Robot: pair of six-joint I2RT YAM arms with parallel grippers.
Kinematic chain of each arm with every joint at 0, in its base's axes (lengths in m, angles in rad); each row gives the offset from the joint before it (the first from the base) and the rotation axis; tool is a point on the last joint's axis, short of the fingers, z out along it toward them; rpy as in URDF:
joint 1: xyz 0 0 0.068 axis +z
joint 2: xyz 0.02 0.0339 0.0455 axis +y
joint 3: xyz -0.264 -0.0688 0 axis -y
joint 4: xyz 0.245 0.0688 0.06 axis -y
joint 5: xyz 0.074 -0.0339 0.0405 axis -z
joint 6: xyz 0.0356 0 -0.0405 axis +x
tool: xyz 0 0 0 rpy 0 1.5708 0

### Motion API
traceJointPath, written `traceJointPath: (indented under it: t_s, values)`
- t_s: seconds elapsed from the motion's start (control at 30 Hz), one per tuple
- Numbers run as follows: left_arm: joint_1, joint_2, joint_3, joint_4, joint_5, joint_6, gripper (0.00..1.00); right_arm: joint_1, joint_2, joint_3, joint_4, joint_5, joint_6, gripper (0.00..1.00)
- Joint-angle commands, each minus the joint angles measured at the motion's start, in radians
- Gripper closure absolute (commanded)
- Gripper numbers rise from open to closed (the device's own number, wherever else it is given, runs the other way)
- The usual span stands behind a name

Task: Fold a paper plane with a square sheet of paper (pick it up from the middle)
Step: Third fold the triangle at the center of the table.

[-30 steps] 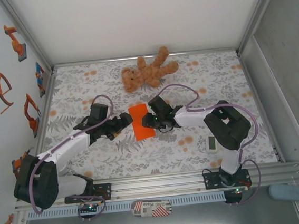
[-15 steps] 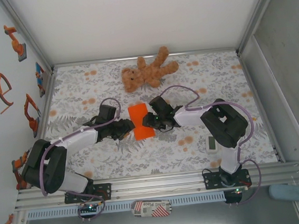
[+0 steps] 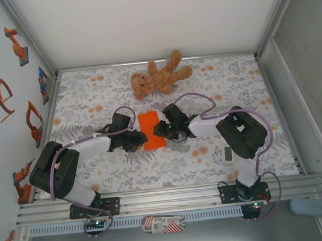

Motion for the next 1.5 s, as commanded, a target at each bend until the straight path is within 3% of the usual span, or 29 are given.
traceJointPath:
  t_s: [0.0,0.37,1.03,1.47]
  values:
    - [-0.002,0.028,0.055,-0.028,0.029,0.046,0.66,-0.002,0.014,-0.031,-0.055,0.006,0.009,0.67]
    - [0.016,0.031,0.107,-0.13,-0.047,0.099,0.62,-0.004,0.002,-0.04,-0.052,0.008,0.007,0.67]
    - [0.022,0.088,0.091,-0.004,0.098,0.085,0.67,-0.009,0.0,-0.04,-0.051,0.006,0.005,0.67]
    - [0.1,0.073,0.034,0.118,0.181,0.046,0.68,-0.015,-0.008,-0.037,-0.055,0.005,0.004,0.67]
